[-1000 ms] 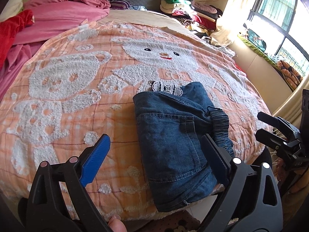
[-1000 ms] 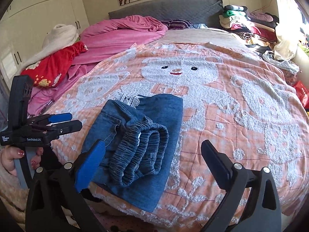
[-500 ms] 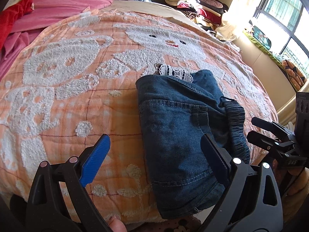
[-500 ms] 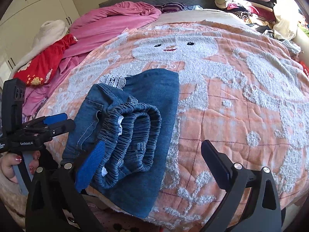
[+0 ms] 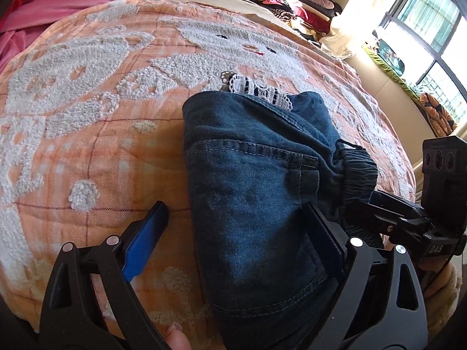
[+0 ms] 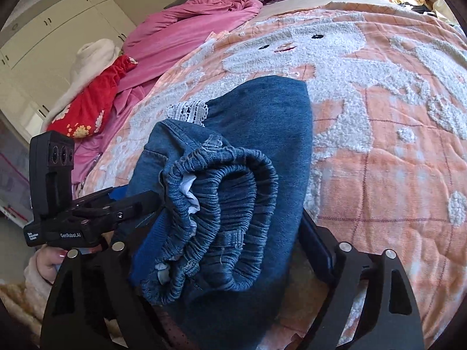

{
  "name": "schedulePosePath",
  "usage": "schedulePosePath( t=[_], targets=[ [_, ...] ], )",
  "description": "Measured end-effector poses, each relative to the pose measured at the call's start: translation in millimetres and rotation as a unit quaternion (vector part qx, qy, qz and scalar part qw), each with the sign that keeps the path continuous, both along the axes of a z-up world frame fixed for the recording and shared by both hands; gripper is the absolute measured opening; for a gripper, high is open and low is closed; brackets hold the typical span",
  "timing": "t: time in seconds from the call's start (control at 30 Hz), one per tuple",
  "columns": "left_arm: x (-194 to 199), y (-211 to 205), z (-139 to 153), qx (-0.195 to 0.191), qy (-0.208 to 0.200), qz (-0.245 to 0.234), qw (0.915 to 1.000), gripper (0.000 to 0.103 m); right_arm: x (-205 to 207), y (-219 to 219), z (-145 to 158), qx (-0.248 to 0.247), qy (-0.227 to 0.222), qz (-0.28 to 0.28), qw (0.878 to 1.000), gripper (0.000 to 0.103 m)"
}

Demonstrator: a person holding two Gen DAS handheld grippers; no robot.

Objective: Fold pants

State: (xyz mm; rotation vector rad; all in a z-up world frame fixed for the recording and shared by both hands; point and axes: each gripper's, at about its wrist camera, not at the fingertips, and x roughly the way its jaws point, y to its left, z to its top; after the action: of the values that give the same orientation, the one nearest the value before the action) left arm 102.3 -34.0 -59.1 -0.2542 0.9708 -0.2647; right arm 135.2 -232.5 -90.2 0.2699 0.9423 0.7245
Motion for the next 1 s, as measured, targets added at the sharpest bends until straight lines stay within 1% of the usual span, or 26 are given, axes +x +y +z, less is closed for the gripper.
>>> schedulePosePath(
  t=[0.03, 0.07, 0.1, 0.13, 0.17, 0.2, 0.23, 0.4, 0.7, 0.83, 0.9, 1.0],
  targets=[
    [0.9, -1.5, 0.1, -0.006, -0.004, 0.002, 1.0000, 0.082, 0.8, 2.6, -0.3, -0.002, -0.003, 0.005, 1.000, 0.078],
    [2.1, -2.3, 0.3, -0.014, -0.009, 0.004, 0.9999, 0.077, 1.3, 4.8, -0.4, -0.002, -0.007, 0.012, 1.000, 0.070],
    [3.4, -3.7, 0.0, -0.018, -0.013, 0.008, 0.9997, 0.070, 1.3, 5.7, 0.4, 0.001, -0.007, 0.015, 1.000, 0.066],
    [4.9, -5.7, 0.2, -0.018, -0.014, 0.009, 0.9997, 0.066, 0.7, 6.1, 1.9, 0.003, -0.010, 0.015, 1.000, 0.063],
    [5.3, -8.1, 1.8, -0.018, -0.017, 0.007, 0.9997, 0.059, -1.0, 6.3, 4.7, 0.003, -0.016, 0.013, 1.000, 0.058],
    [4.8, -10.1, 4.8, -0.018, -0.021, 0.005, 0.9996, 0.056, -3.6, 7.1, 8.3, -0.003, -0.024, 0.011, 1.000, 0.055],
    [4.1, -11.6, 8.3, -0.020, -0.023, 0.003, 0.9995, 0.051, -6.6, 8.6, 11.9, -0.010, -0.032, 0.011, 0.999, 0.054],
    [4.1, -13.3, 29.0, -0.019, -0.046, -0.003, 0.9987, 0.051, -12.7, 14.9, 36.0, -0.025, -0.080, 0.019, 0.996, 0.053],
    [42.8, -13.1, 59.5, 0.002, -0.083, 0.000, 0.9966, 0.051, 24.1, 20.5, 67.2, -0.036, -0.132, 0.017, 0.990, 0.053],
    [63.0, -13.2, 57.1, 0.012, -0.082, 0.003, 0.9965, 0.051, 42.7, 22.1, 65.6, -0.038, -0.131, 0.014, 0.991, 0.053],
    [71.1, -14.0, 49.7, 0.021, -0.077, 0.002, 0.9968, 0.051, 53.2, 23.4, 58.4, -0.040, -0.118, 0.010, 0.992, 0.053],
    [79.0, -14.8, 35.2, 0.032, -0.058, 0.003, 0.9978, 0.051, 64.2, 25.5, 46.2, -0.045, -0.093, 0.004, 0.995, 0.055]
  ],
)
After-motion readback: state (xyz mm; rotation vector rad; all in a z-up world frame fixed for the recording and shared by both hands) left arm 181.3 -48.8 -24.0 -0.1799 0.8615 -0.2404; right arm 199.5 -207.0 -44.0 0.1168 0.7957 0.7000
